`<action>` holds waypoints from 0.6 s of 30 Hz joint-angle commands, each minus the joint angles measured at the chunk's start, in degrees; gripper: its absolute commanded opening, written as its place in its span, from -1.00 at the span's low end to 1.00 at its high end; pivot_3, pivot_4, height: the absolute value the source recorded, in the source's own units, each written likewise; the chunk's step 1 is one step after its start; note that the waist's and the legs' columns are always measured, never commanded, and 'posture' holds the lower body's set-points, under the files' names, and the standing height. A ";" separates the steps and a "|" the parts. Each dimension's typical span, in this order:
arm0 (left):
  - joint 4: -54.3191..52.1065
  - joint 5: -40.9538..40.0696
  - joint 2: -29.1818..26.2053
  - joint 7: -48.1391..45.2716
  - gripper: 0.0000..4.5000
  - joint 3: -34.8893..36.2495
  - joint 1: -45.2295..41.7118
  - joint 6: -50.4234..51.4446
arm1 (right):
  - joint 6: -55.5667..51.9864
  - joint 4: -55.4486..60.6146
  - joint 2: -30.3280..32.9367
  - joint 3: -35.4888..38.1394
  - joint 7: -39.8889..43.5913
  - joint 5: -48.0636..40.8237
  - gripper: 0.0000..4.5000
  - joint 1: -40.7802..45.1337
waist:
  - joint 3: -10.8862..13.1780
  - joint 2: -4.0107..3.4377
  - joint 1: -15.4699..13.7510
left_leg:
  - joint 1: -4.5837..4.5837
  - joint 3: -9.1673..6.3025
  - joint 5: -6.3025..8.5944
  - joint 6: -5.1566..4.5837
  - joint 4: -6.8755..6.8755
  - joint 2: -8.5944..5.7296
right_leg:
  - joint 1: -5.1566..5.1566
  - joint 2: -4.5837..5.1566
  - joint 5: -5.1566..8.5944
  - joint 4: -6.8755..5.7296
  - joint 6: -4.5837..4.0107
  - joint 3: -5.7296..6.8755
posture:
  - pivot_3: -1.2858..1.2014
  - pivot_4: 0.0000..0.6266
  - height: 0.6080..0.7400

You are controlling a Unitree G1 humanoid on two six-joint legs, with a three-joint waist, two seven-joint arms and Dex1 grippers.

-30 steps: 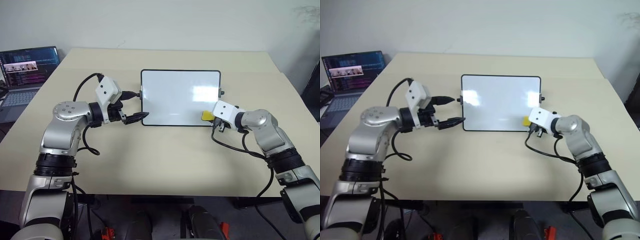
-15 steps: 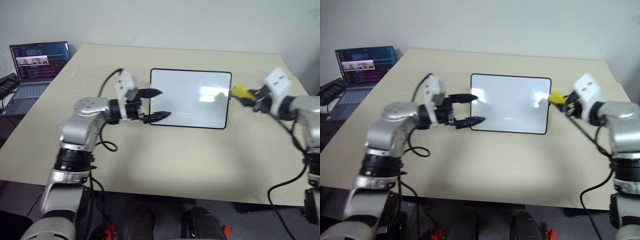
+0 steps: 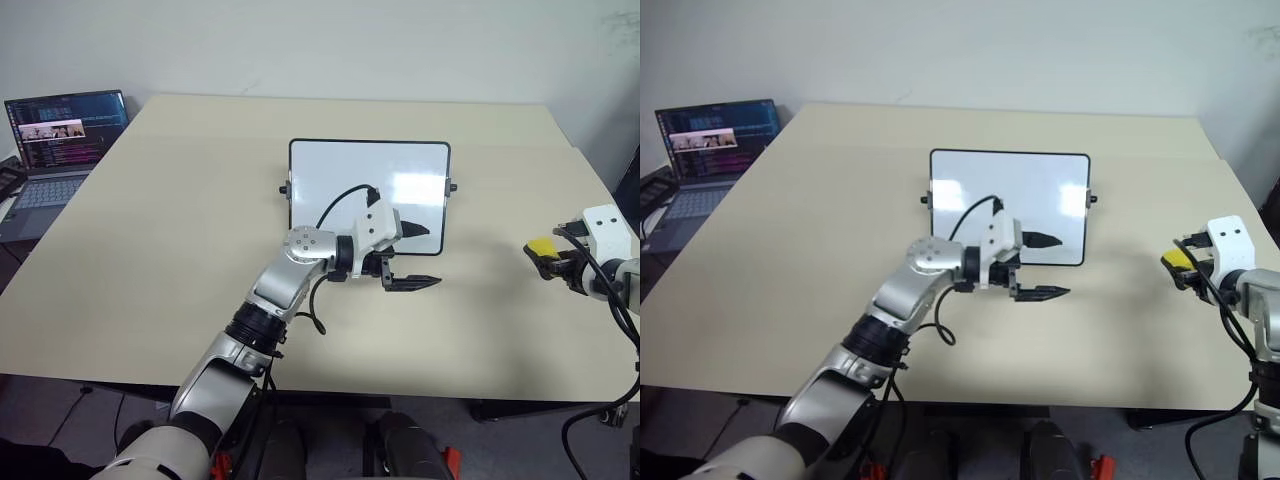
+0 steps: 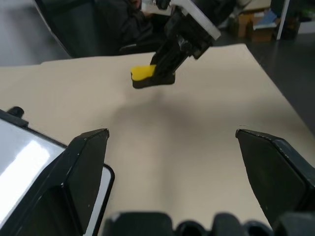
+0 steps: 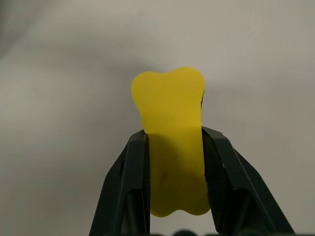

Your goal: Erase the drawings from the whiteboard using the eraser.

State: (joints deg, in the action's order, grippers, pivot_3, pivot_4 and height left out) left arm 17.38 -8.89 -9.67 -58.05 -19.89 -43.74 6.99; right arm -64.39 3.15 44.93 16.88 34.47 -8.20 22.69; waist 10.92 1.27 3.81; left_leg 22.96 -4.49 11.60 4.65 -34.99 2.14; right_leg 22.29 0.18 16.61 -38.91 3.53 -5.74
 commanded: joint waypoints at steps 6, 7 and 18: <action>-1.95 0.07 0.15 -0.44 1.00 0.70 0.60 -1.08 | 1.64 -6.29 1.05 0.71 -2.80 -0.80 -0.35 1.40 | 0.00 0.00 -0.25 | 0.02 0.00 0.00 0.00 0.01 -0.02 | -0.01 0.02 0.04 0.03 0.06 0.00 | 0.03 -0.52 1.00; -2.10 0.03 -0.04 -0.51 1.00 0.75 0.71 -0.95 | 1.84 -7.04 0.84 0.91 -3.03 -0.96 -0.19 1.70 | 0.00 0.00 -0.25 | 0.02 0.00 0.00 0.00 0.02 -0.02 | -0.01 0.02 0.04 0.03 0.06 0.00 | 0.03 -0.52 1.00; -2.96 -0.65 -1.10 -0.78 1.00 1.25 0.79 0.21 | 1.63 -6.88 1.75 1.57 -3.05 -3.76 0.98 2.45 | 0.00 -0.01 -0.34 | 0.02 -0.01 0.00 0.00 0.01 -0.03 | -0.01 0.02 0.04 0.03 0.07 0.01 | 0.03 -0.52 1.00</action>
State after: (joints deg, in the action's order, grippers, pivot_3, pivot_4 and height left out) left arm 17.43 -8.81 -10.84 -58.42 -19.81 -42.62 7.36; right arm -62.95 -5.58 44.92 16.83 31.35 -10.98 23.74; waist 10.91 1.27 3.47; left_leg 22.98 -4.49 11.60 4.65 -34.98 2.11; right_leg 22.28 0.20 16.66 -38.88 3.60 -5.73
